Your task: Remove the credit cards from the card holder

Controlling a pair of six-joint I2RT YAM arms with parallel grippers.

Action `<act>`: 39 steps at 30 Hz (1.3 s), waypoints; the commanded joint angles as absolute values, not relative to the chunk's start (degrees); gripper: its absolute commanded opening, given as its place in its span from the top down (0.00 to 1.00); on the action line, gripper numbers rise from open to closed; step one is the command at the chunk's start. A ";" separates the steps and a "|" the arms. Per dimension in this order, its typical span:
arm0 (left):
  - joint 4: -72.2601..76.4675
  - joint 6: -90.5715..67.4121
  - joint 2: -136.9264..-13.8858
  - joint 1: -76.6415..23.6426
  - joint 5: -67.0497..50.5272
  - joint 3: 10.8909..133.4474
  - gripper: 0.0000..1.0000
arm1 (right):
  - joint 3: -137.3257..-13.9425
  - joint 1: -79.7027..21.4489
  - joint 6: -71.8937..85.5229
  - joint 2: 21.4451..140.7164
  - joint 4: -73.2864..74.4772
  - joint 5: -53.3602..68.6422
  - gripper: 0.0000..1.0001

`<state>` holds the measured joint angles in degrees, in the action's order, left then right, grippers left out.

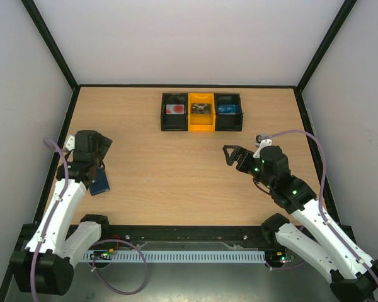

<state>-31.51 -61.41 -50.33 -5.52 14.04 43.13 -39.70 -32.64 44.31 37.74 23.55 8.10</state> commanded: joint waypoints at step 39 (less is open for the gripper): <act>-18.33 -64.22 -68.74 -0.72 6.10 29.22 0.00 | -38.89 -32.43 44.89 34.44 24.07 7.96 0.02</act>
